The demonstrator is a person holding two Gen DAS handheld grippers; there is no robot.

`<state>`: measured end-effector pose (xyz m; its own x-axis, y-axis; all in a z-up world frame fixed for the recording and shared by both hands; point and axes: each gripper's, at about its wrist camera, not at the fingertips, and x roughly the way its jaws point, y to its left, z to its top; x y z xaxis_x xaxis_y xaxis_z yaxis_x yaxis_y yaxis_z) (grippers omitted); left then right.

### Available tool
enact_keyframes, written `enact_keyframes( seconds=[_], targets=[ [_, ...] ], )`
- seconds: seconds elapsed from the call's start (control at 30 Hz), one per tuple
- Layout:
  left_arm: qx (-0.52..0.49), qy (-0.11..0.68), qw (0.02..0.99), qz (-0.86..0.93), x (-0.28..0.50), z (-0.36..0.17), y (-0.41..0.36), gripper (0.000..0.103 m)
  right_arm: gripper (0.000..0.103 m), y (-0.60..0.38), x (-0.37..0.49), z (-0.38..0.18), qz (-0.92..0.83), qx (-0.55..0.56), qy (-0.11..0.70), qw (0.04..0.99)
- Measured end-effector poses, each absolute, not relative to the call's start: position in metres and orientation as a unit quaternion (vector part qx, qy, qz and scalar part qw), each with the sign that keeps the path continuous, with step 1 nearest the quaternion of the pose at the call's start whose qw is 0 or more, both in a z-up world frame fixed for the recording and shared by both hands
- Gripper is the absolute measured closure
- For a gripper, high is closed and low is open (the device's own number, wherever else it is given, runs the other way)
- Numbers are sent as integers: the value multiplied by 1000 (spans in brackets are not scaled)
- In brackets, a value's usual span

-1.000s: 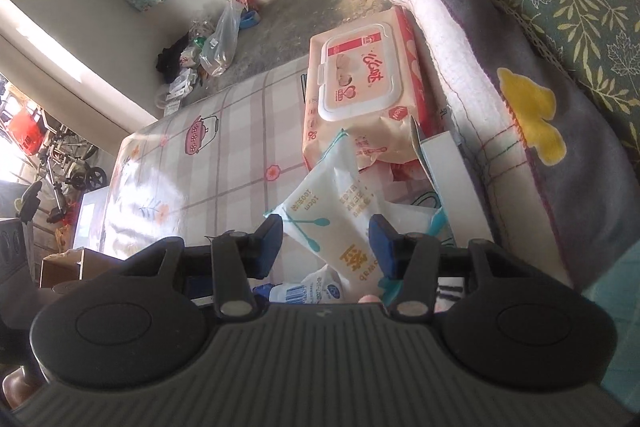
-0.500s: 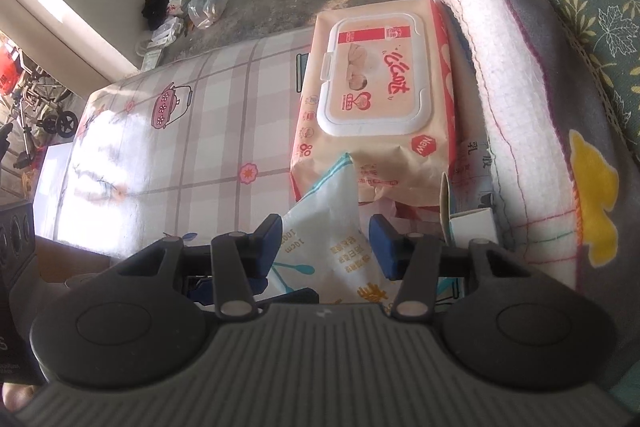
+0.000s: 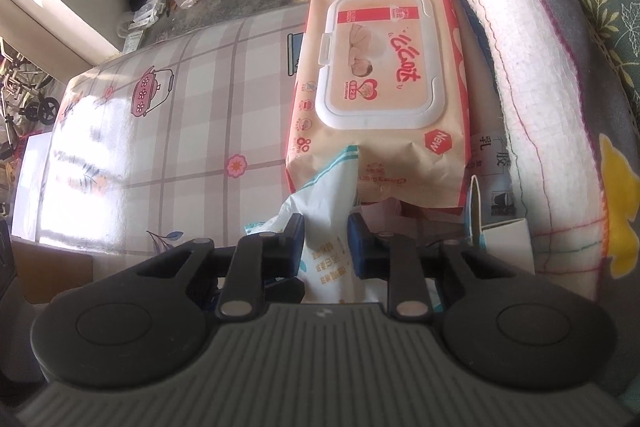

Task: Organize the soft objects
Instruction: 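Reach the left tool to the white cotton swab bag and grasp it, then carry the cotton swab bag into the box and release it beside the pad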

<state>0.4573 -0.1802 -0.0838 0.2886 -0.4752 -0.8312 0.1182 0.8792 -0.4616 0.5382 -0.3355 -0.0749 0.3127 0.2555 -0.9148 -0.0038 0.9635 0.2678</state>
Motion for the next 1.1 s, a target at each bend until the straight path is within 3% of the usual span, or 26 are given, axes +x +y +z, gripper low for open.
enact_keyframes(
  seconds=[0.17, 0.43, 0.77, 1.1],
  targets=[
    [-150, 541, 804, -198, 443, -56, -175, 99, 88, -345, 517, -50, 83, 132, 553, 819],
    [-157, 477, 839, -211, 400, 20, -140, 100, 89, -333, 463, 40, 108, 150, 489, 853],
    [-145, 428, 876, -172, 314, 104, -35, 100, 89, -249, 384, 132, 199, 176, 438, 859],
    [-142, 434, 887, -66, 255, 105, 115, 100, 89, -88, 349, 131, 313, 193, 465, 805]
  ],
)
